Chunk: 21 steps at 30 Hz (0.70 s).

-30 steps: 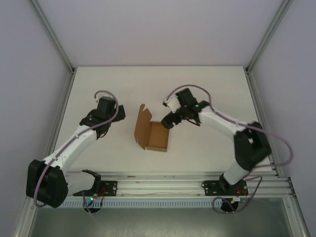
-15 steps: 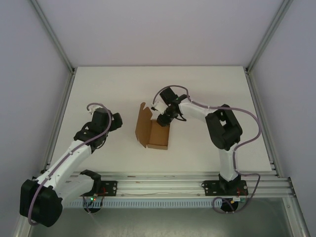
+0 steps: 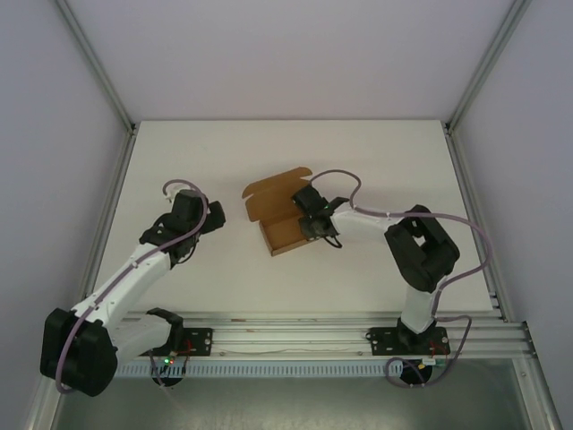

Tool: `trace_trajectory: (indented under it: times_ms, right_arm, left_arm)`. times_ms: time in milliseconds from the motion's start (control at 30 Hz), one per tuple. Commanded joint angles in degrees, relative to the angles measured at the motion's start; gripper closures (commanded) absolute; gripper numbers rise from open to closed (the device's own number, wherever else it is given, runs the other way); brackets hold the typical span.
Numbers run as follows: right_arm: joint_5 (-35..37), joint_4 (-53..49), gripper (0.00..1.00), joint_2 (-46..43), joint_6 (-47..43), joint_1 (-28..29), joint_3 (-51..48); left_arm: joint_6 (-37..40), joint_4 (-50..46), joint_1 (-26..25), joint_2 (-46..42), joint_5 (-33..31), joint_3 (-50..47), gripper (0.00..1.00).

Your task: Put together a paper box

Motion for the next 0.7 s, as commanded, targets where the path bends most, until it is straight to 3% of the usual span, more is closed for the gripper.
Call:
trace_trajectory:
  times_ms: [0,267,367,400,433,567,667]
  right_arm:
    - [7.1,-4.12,0.77,-1.28,14.65,1.38,-0.79]
    - [6.13,-1.34,0.63,-5.14,20.44,5.65,-3.06]
    - [12.53,-4.31,0.52,-7.55,18.45,5.56,-1.93]
    - [14.32,-5.52,0.41,-9.0,17.23,5.56,-1.51]
    - [14.13,-5.85,0.3,-10.48,14.74,5.39,-1.31]
    - [12.4,0.45,0.03,-18.56,1.26,2.86,-4.14]
    - [0.07,6.05,0.0,-23.13,-13.88,-2.39,-5.08]
  left_arm:
    - [2.71,2.98,0.34,1.46,4.26,2.34,0.0]
    - [8.12,8.4,0.37,4.9,14.36,3.01,0.0]
    - [11.68,8.81,0.29,5.69,17.8,4.72,0.0]
    - [13.64,9.48,0.26,5.94,20.55,5.28,0.0]
    - [15.23,10.31,0.25,6.16,22.84,5.67,0.0]
    - [23.53,13.05,-0.07,8.25,31.73,7.92,0.0]
    - [30.17,10.24,-0.13,11.81,34.99,12.5,0.0]
